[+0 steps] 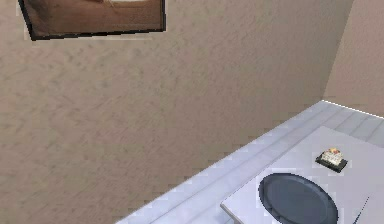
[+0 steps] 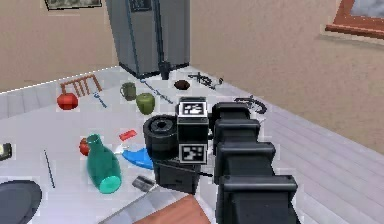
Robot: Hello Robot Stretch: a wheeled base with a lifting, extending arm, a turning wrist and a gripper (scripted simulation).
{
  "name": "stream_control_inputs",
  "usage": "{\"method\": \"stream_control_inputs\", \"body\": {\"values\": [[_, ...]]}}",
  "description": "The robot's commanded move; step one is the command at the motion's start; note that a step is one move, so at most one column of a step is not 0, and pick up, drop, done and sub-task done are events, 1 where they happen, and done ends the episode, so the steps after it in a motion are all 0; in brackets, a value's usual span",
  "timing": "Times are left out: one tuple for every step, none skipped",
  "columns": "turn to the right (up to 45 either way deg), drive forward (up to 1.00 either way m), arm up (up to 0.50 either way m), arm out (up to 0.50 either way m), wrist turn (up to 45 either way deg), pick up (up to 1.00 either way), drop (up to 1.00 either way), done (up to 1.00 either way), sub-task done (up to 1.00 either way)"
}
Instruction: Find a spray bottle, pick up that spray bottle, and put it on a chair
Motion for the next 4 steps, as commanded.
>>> {"method": "stream_control_inputs", "body": {"values": [[0.0, 0.00, 0.00, 0.22, 0.0, 0.00, 0.00, 0.00, 0.00], [0.0, 0.00, 0.00, 0.00, -45.0, 0.00, 0.00, 0.00, 0.00], [0.0, 0.00, 0.00, 0.00, -6.0, 0.00, 0.00, 0.00, 0.00], [0.0, 0.00, -0.32, 0.00, 0.0, 0.00, 0.00, 0.00, 0.00]]}}
